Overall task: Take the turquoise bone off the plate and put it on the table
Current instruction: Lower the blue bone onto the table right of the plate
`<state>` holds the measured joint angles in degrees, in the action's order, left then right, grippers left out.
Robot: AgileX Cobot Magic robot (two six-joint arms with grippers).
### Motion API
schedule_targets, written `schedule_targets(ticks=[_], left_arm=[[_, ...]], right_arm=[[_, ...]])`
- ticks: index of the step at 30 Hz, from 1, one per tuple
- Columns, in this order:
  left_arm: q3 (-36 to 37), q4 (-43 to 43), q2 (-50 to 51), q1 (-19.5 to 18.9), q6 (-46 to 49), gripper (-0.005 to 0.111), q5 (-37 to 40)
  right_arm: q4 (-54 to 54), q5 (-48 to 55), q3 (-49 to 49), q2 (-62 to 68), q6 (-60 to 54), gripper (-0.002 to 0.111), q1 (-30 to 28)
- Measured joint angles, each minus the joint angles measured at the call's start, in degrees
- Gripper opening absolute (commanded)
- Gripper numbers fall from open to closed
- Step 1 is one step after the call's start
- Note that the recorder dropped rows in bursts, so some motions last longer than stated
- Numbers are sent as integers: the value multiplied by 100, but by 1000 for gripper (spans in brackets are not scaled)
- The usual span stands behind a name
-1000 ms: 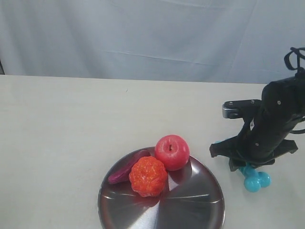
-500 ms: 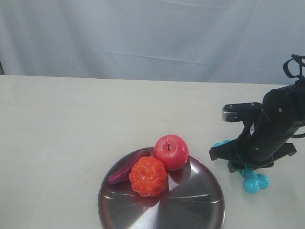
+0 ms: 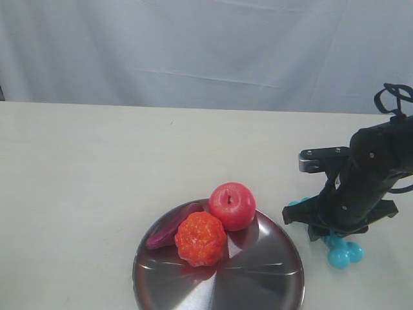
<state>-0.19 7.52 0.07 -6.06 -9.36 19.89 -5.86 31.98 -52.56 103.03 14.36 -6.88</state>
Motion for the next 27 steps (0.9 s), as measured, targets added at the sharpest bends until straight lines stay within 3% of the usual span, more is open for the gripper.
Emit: schedule_targets(ticks=[27], left_arm=[[0, 0, 0, 0, 0, 0, 0]], right_arm=[[-278, -191, 9, 0, -1, 0, 0]])
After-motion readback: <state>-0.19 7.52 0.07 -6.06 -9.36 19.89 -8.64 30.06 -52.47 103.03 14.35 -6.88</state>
